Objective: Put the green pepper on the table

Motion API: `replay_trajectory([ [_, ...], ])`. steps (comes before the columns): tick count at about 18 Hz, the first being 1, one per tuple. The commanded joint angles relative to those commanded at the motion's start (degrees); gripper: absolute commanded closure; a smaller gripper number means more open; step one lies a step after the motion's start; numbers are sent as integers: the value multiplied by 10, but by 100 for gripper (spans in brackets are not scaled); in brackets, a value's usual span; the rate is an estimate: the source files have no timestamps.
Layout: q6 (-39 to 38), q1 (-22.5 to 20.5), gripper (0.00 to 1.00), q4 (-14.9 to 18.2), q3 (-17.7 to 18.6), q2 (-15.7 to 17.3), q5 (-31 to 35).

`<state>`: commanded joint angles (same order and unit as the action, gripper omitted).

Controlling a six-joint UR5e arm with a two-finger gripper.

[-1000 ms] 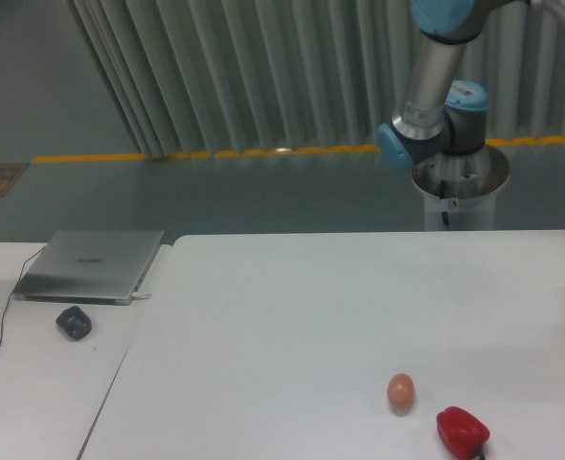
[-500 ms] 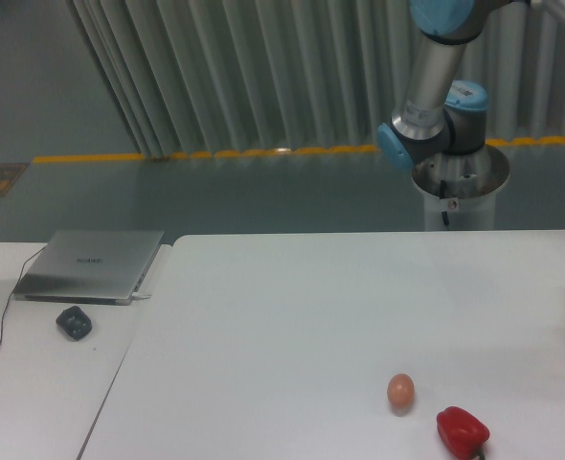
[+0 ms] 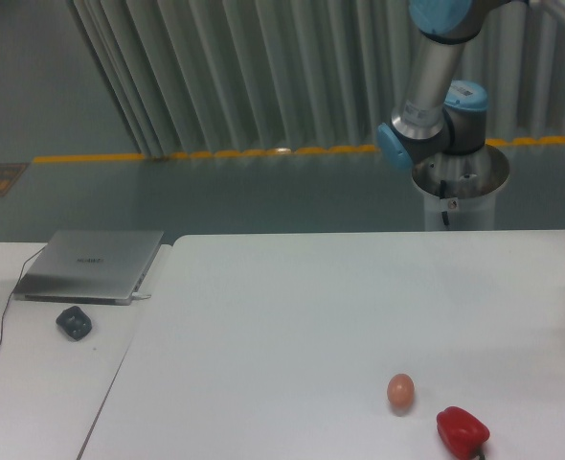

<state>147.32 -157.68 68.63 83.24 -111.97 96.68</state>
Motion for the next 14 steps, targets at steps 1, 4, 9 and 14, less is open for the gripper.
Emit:
replay_trajectory([
  [1,-10,4,60,11,-5,1,-3],
  [4,-47,4,61,37,-18,3,-43],
  [9,-119,4,61,92,-45,4,-107],
  [14,-249,34,61,96,-47,9,-135],
])
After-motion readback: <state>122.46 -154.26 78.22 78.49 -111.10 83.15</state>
